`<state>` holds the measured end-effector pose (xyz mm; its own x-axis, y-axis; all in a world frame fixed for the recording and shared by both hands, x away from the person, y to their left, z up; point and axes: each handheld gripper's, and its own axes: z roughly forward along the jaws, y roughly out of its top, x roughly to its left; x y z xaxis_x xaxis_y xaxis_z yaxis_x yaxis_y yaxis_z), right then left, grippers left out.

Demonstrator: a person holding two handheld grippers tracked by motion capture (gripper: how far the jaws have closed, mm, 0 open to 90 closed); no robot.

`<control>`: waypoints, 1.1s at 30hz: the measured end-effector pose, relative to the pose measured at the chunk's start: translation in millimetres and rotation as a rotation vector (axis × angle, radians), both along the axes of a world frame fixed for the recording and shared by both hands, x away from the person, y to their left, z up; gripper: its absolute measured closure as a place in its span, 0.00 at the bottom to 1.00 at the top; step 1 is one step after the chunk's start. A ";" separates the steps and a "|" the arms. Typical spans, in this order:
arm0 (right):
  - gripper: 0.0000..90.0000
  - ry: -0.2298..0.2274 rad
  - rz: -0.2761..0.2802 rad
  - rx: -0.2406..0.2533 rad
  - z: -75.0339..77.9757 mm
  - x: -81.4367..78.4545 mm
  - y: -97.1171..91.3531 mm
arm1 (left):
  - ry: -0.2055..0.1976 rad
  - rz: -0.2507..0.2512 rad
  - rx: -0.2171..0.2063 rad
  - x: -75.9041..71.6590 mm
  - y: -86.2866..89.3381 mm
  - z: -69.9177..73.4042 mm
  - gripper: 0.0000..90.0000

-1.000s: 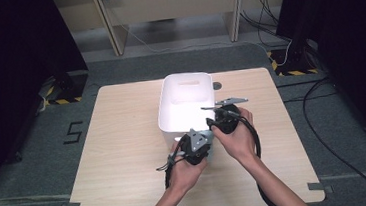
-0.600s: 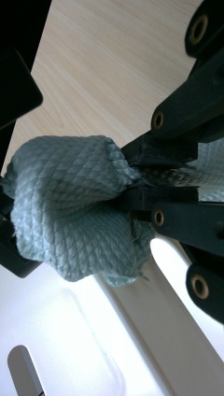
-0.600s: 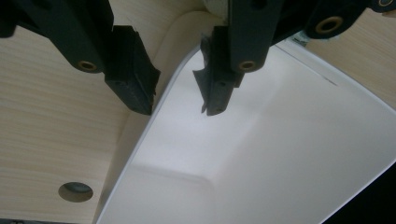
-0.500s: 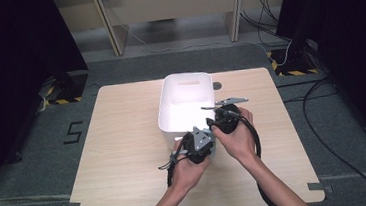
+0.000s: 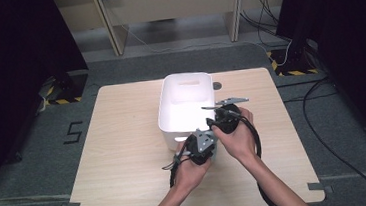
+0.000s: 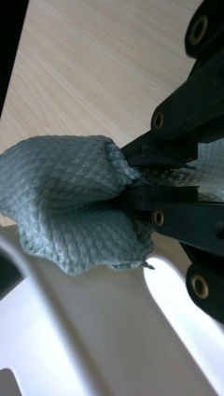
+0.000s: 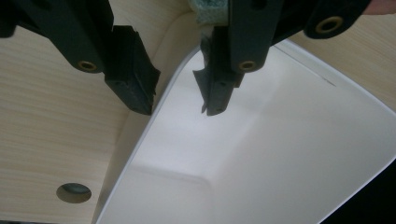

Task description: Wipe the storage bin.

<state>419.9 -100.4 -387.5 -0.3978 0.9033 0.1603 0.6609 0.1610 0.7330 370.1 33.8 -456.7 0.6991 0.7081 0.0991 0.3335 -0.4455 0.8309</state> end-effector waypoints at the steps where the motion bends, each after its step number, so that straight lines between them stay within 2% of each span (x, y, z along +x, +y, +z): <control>1: 0.70 0.000 0.000 0.001 0.0 0.0 -0.1 | 0.002 0.001 -0.003 0.4 -0.6 -2.3 0.90; 8: 0.70 0.000 0.003 0.002 -0.1 0.4 -0.4 | 0.035 0.002 0.027 4.4 -4.0 -18.5 0.90; 11: 0.70 0.002 0.004 0.003 0.0 0.6 -0.1 | 0.058 -0.005 0.055 6.2 -3.8 -24.3 0.90; 12: 0.70 0.003 0.004 0.004 0.0 0.8 -0.2 | 0.062 0.001 0.050 6.3 -4.0 -26.5 0.90; 14: 0.70 0.004 0.005 0.005 0.0 0.9 -0.4 | 0.070 -0.008 0.068 5.1 -1.9 -27.7 0.90; 18: 0.70 0.003 0.008 0.003 0.1 1.4 -1.0 | 0.084 -0.023 0.062 -3.0 9.7 -20.8 0.90; 22: 0.70 0.005 0.010 0.004 0.3 2.4 -1.6 | 0.083 -0.013 0.061 -15.2 38.1 -11.3 0.90; 26: 0.70 0.006 0.009 -0.001 0.0 4.1 -1.6 | 0.080 0.031 0.055 -29.4 79.8 -4.7 0.90; 28: 0.70 0.008 0.004 -0.003 -0.1 4.5 -0.9 | 0.069 0.069 0.059 -36.2 102.8 -2.3 0.90; 29: 0.71 0.010 0.002 -0.004 0.0 4.8 -0.6 | 0.069 0.099 0.053 -39.4 117.6 -1.1 0.90; 33: 0.72 0.018 -0.003 -0.004 -0.1 6.3 0.0 | 0.064 0.195 0.022 -44.4 155.8 0.8 0.90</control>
